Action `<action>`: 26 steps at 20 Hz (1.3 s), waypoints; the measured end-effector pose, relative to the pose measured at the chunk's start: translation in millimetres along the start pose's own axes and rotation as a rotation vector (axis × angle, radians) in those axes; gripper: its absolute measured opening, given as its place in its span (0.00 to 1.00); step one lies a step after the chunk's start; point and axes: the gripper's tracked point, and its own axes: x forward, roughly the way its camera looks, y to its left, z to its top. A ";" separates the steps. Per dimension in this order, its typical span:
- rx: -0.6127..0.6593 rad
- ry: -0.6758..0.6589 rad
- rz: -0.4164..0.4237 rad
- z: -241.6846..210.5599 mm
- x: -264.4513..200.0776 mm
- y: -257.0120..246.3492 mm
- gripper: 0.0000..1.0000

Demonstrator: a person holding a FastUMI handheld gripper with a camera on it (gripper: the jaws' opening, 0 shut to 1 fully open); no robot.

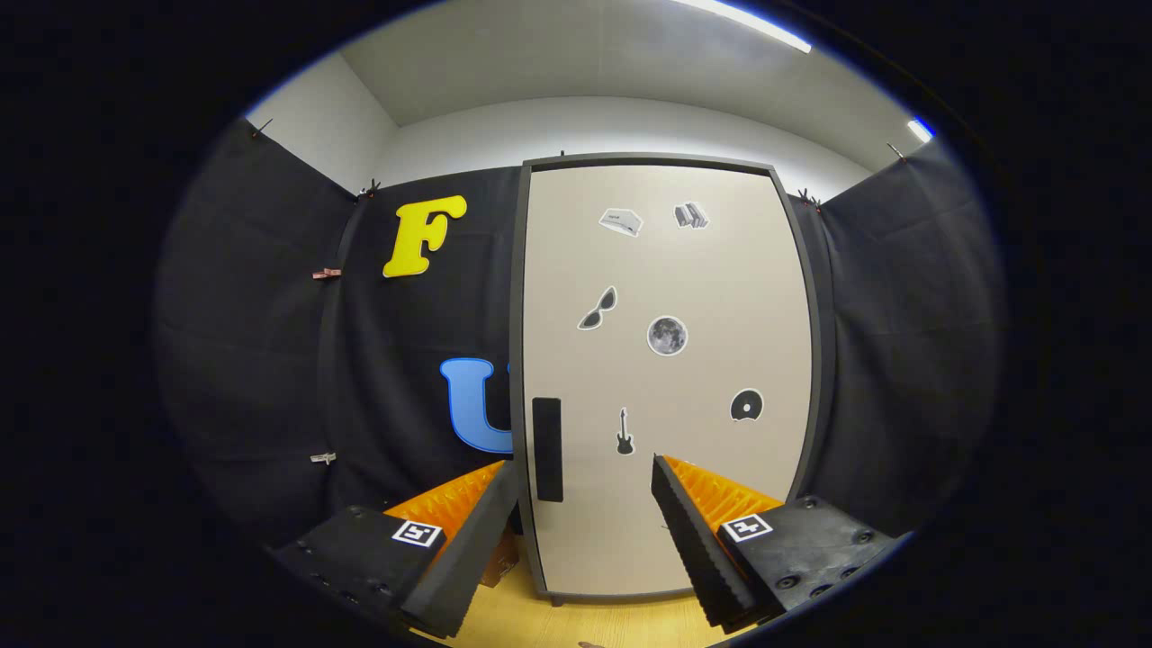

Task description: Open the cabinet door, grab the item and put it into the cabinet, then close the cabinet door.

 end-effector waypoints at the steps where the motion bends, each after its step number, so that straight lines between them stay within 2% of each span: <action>1: -0.007 -0.001 -0.002 -0.6 3.5 2.9 0.97; 9: -0.004 0.025 0.023 -21.0 44.1 28.3 0.96; 15: -0.020 0.058 -0.008 -45.4 85.5 28.5 0.97; 18: -0.019 0.070 0.005 -56.8 102.8 33.8 0.97; 24: -0.052 0.062 -0.043 -66.1 130.4 26.8 0.96; 26: -0.054 0.039 -0.057 -62.4 136.4 28.2 0.92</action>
